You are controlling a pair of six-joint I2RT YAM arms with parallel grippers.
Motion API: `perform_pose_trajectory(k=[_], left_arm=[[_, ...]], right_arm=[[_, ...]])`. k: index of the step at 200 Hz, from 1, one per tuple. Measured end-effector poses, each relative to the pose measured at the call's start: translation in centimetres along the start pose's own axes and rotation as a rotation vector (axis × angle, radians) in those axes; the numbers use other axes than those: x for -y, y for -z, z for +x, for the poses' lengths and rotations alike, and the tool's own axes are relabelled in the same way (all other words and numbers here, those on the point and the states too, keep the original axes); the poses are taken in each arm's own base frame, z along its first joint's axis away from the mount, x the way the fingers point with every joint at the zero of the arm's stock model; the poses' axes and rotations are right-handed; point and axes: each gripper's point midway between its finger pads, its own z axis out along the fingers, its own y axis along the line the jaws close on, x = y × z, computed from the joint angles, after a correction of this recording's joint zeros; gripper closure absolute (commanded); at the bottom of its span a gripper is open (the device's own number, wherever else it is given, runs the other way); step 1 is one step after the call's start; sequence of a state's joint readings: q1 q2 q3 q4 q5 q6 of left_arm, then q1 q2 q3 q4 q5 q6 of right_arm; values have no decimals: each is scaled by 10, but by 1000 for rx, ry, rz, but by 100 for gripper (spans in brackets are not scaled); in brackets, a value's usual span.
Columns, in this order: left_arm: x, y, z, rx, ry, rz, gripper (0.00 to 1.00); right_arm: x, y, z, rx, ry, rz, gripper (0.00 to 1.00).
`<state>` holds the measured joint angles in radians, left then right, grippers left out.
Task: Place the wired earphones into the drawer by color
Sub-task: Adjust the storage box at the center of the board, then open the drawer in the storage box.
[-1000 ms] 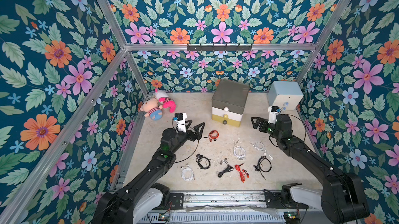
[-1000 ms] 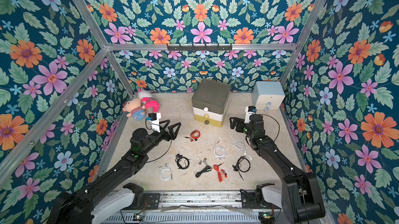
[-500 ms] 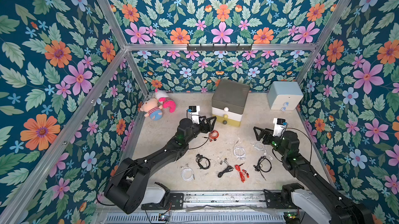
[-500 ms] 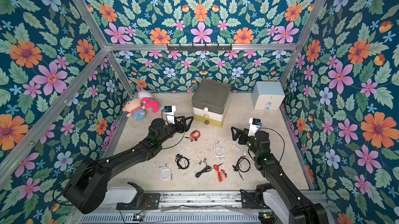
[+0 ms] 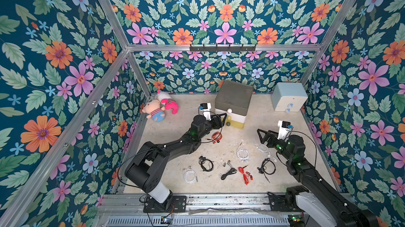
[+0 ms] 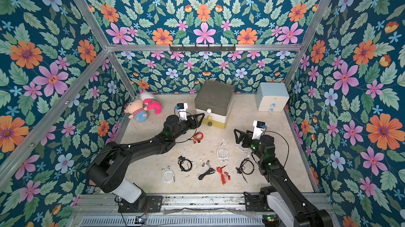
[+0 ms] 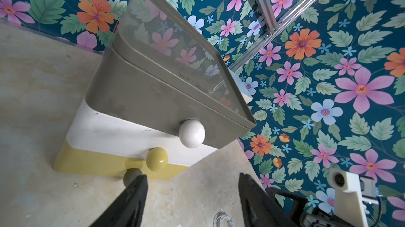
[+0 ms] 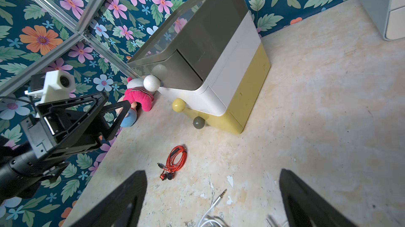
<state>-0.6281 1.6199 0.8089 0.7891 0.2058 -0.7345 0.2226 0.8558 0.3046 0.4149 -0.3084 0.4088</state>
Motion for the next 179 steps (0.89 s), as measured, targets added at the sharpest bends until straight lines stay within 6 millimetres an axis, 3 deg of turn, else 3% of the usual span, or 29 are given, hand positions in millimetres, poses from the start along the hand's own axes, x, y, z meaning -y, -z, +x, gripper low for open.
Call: perform_pose_trajectory(k=[87, 179], left_arm=[[-1, -32, 5, 10, 73, 16, 38], [0, -51, 10, 3, 98, 29, 53]], right_arm=[[2, 2, -3, 21, 3, 13, 1], [2, 3, -4, 27, 4, 18, 1]])
